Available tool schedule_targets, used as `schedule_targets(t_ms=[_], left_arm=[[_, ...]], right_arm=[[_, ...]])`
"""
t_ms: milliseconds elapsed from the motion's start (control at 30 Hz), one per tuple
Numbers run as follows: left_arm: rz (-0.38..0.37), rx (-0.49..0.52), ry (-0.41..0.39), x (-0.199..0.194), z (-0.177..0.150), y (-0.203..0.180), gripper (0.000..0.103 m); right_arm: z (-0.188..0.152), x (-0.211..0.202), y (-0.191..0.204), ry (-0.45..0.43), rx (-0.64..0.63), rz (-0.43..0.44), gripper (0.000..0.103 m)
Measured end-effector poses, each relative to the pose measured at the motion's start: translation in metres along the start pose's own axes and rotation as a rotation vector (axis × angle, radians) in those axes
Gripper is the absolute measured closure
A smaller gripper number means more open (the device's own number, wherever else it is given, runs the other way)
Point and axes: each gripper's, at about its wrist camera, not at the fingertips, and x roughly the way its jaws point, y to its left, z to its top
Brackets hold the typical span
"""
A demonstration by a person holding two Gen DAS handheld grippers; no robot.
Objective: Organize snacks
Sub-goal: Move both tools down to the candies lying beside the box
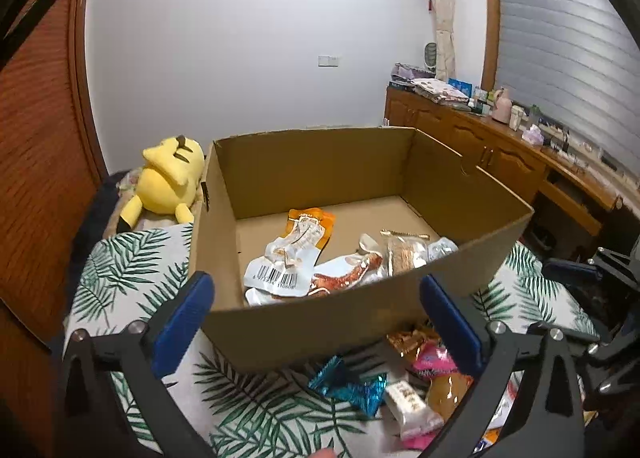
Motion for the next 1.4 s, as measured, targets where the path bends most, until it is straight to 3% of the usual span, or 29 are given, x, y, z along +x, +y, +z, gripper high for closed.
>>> schedule_targets(t_ms=[133, 433, 800, 867, 1033, 1133, 1300, 1400], left_arm=[[-0.041, 0.009, 0.015, -0.008, -0.013, -0.007, 0.0], [-0.045, 0.014, 0.037, -0.017, -0.041, -0.015, 0.0], [-0.161, -0.044, 0.13, -0.002, -0.071, -0.023, 0.004], [-0.182, -0.044, 0.153, 0.002, -0.072, -0.029, 0.014], [-0.18, -0.019, 0.209, 0.015, -0.075, -0.045, 0.051], [-0.177, -0.019, 0.234, 0.02, -0.079, -0.047, 0.063], [-0.166, -0.029, 0.254, 0.021, -0.084, -0.047, 0.075], [-0.171, -0.059, 0.267, 0.021, -0.087, -0.043, 0.075]], right_arm=[[-0.019, 0.005, 0.004, 0.039, -0.002, 0.003, 0.035], [-0.049, 0.009, 0.005, 0.085, 0.024, 0.015, 0.035], [-0.074, 0.01, -0.005, 0.107, 0.082, 0.003, 0.035], [-0.078, 0.009, -0.006, 0.107, 0.099, 0.01, 0.035], [-0.086, 0.007, -0.005, 0.109, 0.114, 0.018, 0.035], [-0.089, 0.004, -0.003, 0.108, 0.117, 0.024, 0.035], [-0.089, 0.0, -0.002, 0.102, 0.126, 0.031, 0.035], [-0.089, -0.001, -0.003, 0.099, 0.135, 0.038, 0.035]])
